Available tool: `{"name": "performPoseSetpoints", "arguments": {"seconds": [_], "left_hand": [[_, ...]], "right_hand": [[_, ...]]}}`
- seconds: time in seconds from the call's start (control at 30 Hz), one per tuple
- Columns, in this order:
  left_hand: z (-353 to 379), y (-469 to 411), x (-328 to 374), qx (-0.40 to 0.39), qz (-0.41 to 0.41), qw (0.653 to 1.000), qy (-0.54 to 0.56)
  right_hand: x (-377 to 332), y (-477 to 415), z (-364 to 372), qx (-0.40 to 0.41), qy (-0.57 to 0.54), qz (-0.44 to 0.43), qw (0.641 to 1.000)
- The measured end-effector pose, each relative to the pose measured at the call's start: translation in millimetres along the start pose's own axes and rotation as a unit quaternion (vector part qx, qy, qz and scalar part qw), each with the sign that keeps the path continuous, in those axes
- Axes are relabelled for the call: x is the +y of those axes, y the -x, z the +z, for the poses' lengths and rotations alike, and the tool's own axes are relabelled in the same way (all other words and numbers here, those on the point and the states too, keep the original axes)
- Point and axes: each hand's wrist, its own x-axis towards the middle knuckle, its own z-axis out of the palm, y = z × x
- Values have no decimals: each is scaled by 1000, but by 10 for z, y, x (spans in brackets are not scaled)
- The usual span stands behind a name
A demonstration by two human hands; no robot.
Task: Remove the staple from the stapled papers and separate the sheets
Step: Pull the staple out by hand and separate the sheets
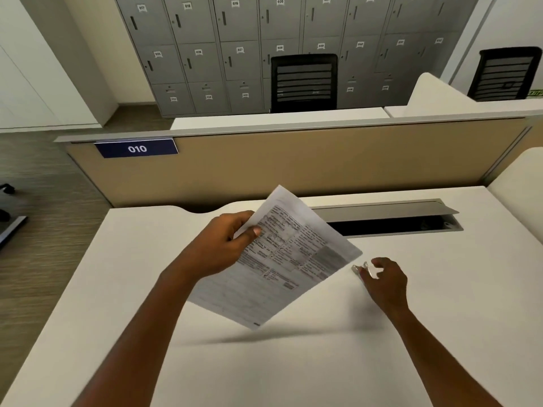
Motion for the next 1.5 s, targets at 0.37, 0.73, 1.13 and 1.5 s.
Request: {"name": "performPoseSetpoints", "arguments": {"seconds": [0.37,0.73,1.13,1.5], "left_hand": [[19,-230,318,-177,20,950,-258],[279,-209,166,-231,8,907,-351],[322,-220,75,-241,-12,912,-333],[276,-171,119,-226,-15,918,-325]], "right_hand": [[183,-67,227,-70,201,18,977],[220,-102,424,-38,179,13,983],[-725,499,-173,-260,-406,50,875],[-1119,927,-567,-279,-304,-112,904]]}}
